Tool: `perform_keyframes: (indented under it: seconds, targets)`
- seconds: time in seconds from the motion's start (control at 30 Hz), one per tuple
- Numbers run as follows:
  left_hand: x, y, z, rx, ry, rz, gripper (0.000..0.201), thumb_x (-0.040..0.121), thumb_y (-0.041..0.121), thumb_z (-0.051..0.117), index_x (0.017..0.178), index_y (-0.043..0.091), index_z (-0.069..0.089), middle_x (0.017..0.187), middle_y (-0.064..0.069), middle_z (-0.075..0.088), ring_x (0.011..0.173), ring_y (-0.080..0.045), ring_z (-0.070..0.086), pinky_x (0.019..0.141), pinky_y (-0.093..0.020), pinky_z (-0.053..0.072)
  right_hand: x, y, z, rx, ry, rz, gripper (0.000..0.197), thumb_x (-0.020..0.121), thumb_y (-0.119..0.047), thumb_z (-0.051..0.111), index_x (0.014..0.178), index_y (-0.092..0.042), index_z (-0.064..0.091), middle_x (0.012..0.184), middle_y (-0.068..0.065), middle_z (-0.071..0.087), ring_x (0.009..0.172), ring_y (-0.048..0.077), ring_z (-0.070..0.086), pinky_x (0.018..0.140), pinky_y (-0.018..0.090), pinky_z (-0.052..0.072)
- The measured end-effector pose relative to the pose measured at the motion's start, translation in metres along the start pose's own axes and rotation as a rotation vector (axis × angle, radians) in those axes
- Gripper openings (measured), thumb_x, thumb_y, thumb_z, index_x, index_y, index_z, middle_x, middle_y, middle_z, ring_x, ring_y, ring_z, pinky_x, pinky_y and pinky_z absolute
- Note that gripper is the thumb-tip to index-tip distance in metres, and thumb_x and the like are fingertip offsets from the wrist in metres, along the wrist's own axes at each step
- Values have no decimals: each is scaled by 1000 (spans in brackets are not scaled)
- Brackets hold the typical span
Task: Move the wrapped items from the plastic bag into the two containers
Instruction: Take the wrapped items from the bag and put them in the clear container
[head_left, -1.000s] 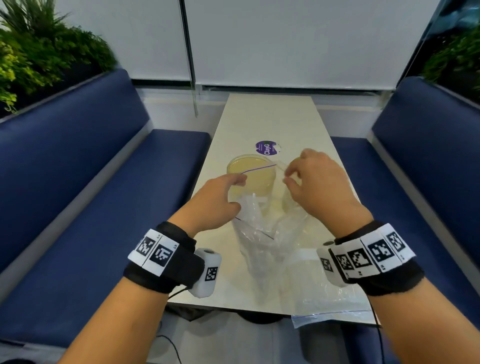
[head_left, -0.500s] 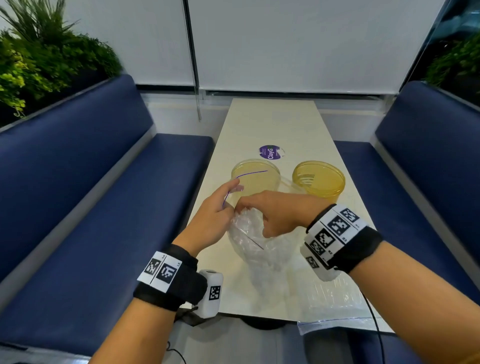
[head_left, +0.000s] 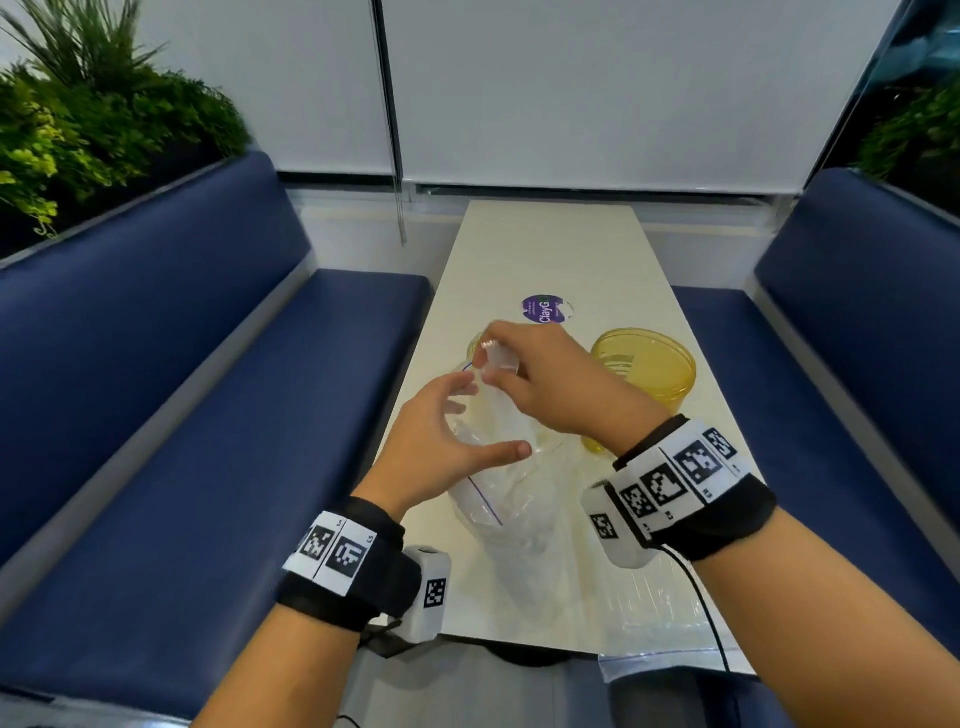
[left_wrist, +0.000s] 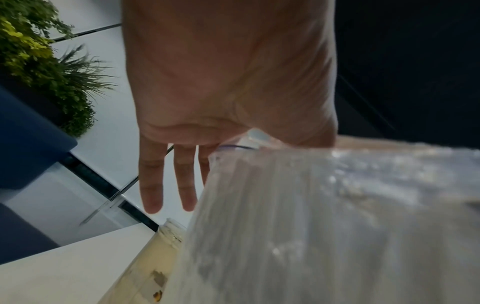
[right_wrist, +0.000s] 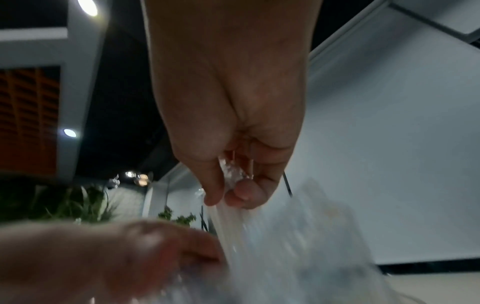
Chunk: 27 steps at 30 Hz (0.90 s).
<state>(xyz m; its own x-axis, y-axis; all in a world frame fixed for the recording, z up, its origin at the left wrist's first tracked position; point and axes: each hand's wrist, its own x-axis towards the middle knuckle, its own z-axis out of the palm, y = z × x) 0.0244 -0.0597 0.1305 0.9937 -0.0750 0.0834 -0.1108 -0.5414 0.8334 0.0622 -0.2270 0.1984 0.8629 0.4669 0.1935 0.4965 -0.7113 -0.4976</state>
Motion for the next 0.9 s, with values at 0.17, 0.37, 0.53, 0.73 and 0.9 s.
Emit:
perform_keyframes:
  seconds: [0.17,0.37,0.53,0.73,0.9]
  targets:
    - [8,8,19,-83,170,6,50,65,56,89,99,28,65,97,19,69,89,1,65,74,-19,51,1,-35,-21,150,87,-115,12,97,-19,61,109,-22,63,85,-9,62,66,7,59,64,28,52]
    - [15,9,31,-170,271,86,16,95,31,65,80,25,62,66,11,68,56,-6,60,52,-32,49,5,-37,-8,395,202,-80,50,84,-33,80,127,-22,56,100,-18,57,65,-14,54,62,10,42]
    - [18,8,28,-78,284,129,23,94,12,56,114,21,65,103,-4,73,89,-10,66,80,-40,62,10,-22,22,198,139,79,60,72,-60,80,115,-23,59,100,-9,63,83,8,59,71,28,49]
    - [21,3,25,-101,294,-24,23,92,11,65,71,18,58,65,1,63,57,-13,57,44,-17,42,13,-24,41,38,190,-23,24,98,-38,59,89,-17,51,82,-1,54,76,23,55,71,40,48]
    - [13,-2,20,-86,201,-16,36,74,40,86,96,21,65,83,9,68,65,-1,60,59,-29,51,21,-34,18,78,256,-59,30,100,-36,54,97,-8,62,78,6,63,71,27,61,68,43,52]
